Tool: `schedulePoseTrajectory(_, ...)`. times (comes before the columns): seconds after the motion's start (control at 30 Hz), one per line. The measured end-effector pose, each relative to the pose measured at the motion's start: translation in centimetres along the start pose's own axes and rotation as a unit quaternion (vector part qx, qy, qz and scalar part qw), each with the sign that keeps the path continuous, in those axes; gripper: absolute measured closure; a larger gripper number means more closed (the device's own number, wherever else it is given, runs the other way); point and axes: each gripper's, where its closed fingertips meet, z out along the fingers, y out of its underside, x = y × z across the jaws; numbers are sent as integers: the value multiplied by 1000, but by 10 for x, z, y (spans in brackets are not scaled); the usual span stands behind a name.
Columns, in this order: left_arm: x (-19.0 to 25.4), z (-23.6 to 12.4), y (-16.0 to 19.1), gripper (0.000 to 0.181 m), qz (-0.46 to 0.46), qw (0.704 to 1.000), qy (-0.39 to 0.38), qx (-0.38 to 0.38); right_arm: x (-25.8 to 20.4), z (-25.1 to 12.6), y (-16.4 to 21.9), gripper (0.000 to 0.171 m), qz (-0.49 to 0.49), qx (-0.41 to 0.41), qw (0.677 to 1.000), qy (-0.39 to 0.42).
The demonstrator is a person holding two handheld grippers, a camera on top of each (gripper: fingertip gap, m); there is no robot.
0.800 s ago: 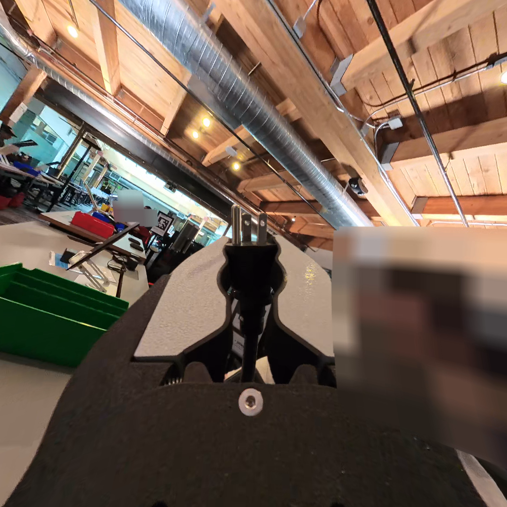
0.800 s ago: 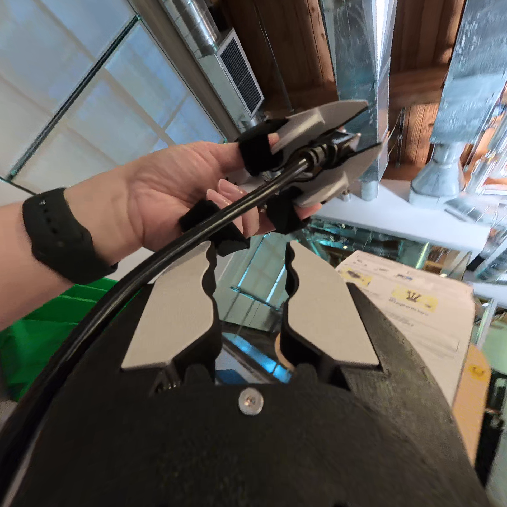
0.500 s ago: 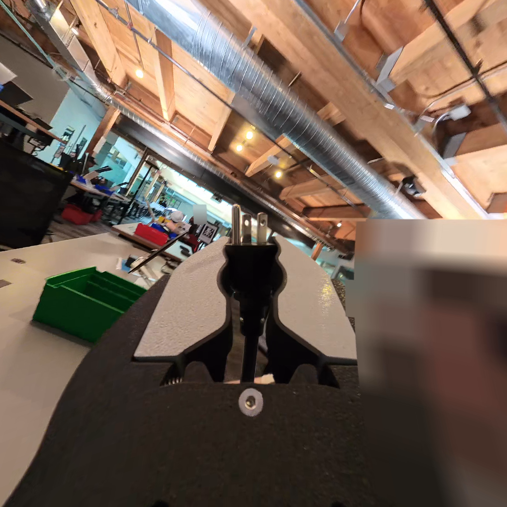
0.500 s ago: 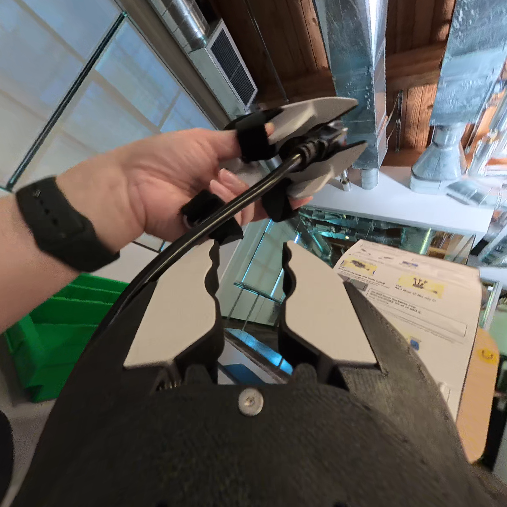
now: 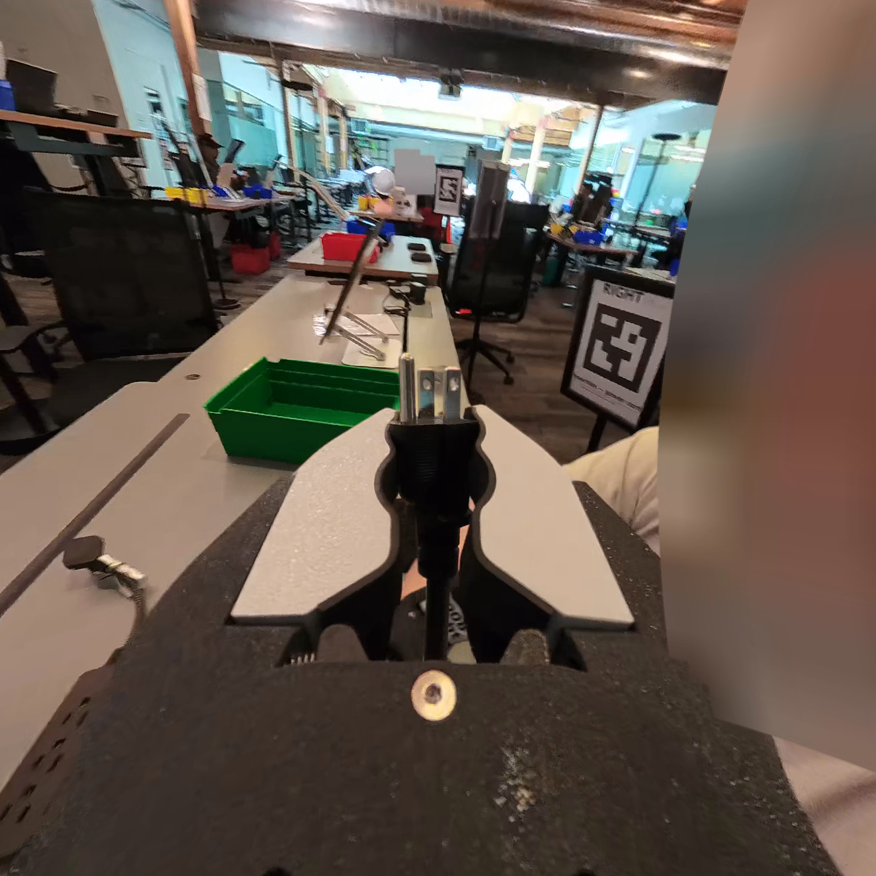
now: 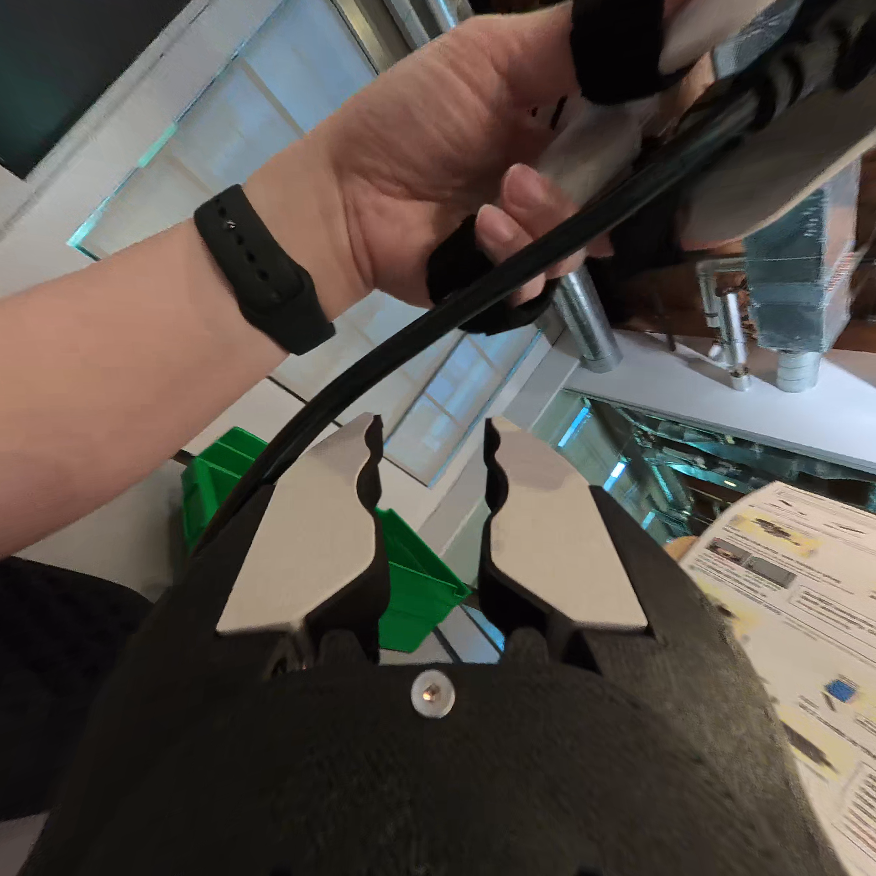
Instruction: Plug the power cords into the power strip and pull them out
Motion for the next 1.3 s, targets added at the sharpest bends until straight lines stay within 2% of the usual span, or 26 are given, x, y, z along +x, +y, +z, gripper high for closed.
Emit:
schedulePoseTrajectory(0.1, 19, 10, 5, 156, 5, 999, 32, -18, -13, 3, 6, 131, 3, -11, 999, -40)
schedulePoseTrajectory(0.23, 11, 19, 17, 156, 31, 998, -10, -54, -28, 1, 1, 135, -11, 4, 997, -79)
schedulePoseTrajectory(0.33, 4, 7, 11, 156, 8, 999, -11, -41, -38, -6, -17, 143, -26, 47, 992, -118)
schedulePoseTrajectory(0.4, -10, -9, 4, 156, -3, 999, -34, -19, -30, -9, -29, 143, -21, 68, 991, -109)
schedulePoseTrajectory(0.53, -42, -42, -14, 156, -59, 995, -55, 59, -4, -10, -53, 140, 87, 108, 986, -97)
schedulePoseTrajectory(0.6, -64, -51, -15, 156, -82, 990, -80, 88, 3, -7, -69, 132, 173, 126, 969, -121)
schedulePoseTrajectory(0.63, -68, -51, -15, 156, -104, 988, -65, 96, 6, -3, -70, 124, 187, 113, 968, -120)
schedulePoseTrajectory(0.7, -60, -47, -15, 156, -142, 985, -2, 102, 26, -1, -63, 125, 115, 90, 989, -39)
schedulePoseTrajectory(0.77, -55, -40, -12, 157, -127, 988, -5, 85, 49, -14, -65, 135, 12, 117, 993, 34)
schedulePoseTrajectory(0.83, -44, -33, -11, 157, -89, 994, -18, 62, 67, -17, -49, 136, -51, 76, 994, 57)
schedulePoseTrajectory(0.93, -10, -19, -12, 156, -64, 997, 20, 47, 83, -17, -15, 129, -75, 13, 995, 64)
schedulePoseTrajectory(1.03, 14, -4, -13, 156, -23, 998, 32, 41, 55, -11, 8, 122, -51, -12, 999, 0)
schedulePoseTrajectory(1.13, 14, 2, -15, 156, 11, 999, 21, 49, 0, -5, 3, 118, -47, 9, 995, -84)
schedulePoseTrajectory(1.2, 0, -2, -16, 156, -13, 998, 14, 61, -24, -4, -12, 119, -28, 43, 993, -110)
schedulePoseTrajectory(1.3, -22, -14, -19, 156, -84, 991, 38, 96, -25, -5, -34, 118, 22, 84, 991, -104)
